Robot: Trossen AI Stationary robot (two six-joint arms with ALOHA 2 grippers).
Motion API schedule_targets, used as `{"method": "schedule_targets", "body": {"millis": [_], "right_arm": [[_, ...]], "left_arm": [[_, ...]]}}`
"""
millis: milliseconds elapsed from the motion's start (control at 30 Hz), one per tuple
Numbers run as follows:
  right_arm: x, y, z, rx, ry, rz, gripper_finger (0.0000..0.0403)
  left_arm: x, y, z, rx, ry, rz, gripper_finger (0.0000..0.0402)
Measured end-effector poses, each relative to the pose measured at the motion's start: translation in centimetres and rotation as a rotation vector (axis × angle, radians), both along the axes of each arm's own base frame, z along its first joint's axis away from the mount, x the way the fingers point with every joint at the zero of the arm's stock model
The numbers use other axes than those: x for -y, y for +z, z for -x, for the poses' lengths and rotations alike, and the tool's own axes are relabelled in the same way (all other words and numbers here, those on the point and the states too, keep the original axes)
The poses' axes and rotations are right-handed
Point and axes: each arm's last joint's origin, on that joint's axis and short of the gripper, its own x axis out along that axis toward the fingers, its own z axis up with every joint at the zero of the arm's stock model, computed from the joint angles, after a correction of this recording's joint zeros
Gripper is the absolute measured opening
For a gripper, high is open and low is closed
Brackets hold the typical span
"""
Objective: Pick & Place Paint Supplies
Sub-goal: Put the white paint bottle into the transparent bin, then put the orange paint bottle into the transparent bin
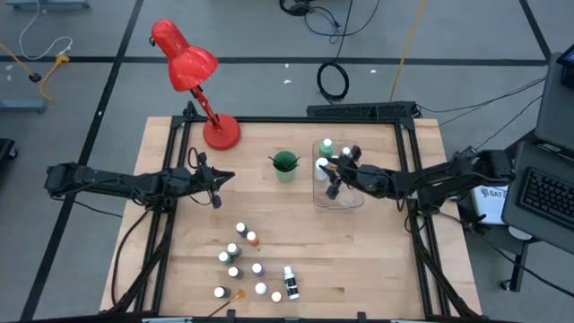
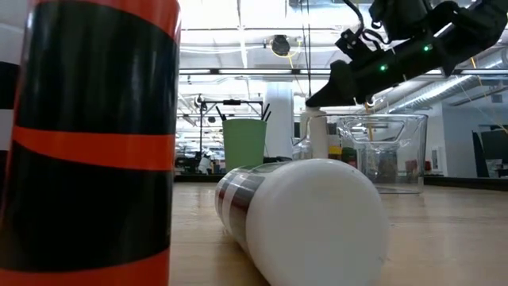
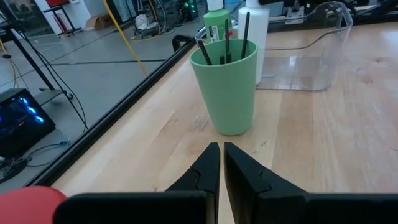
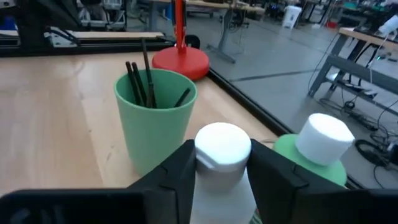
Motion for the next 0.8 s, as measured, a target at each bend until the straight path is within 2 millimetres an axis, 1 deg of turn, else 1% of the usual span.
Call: {"method": "schedule_targets", "body": {"millis": [100, 267, 433, 600, 633, 700, 800], "right_arm": [[0.0, -0.4, -0.2, -0.013, 0.01, 0.031, 0.0164], [0.0, 0.2, -0.4, 0.049, 0.013, 0.048, 0.0221], [-0.4, 2.2, -0.2, 0.169, 0.034, 0.098, 0.026], [-1.9, 4.2, 0.3, 0.282, 0.097, 0.153, 0.0277], [-2.4, 4.5, 0.4, 0.3, 0.127, 0.158, 0.0277], [-3.6, 5.2, 0.7, 0.343, 0.24, 0.168, 0.0277], [-5.6, 6.1, 1.1, 0.418, 0.511, 0.147, 0.0274]], "left_arm": [[0.0, 0.0, 0.0, -0.001, 0.0, 0.0, 0.0026], [0.0, 0.0, 0.0, -0.001, 0.0, 0.0, 0.0026], [0.0, 0.0, 0.0, -0.001, 0.0, 0.0, 0.0026], [0.0, 0.0, 0.0, -0.002, 0.0, -0.001, 0.0026], [0.0, 0.0, 0.0, -0.002, 0.0, -0.001, 0.0026], [0.0, 0.0, 0.0, -0.002, 0.0, -0.001, 0.0026], [0.0, 0.0, 0.0, -0.002, 0.0, -0.001, 0.0026]]}}
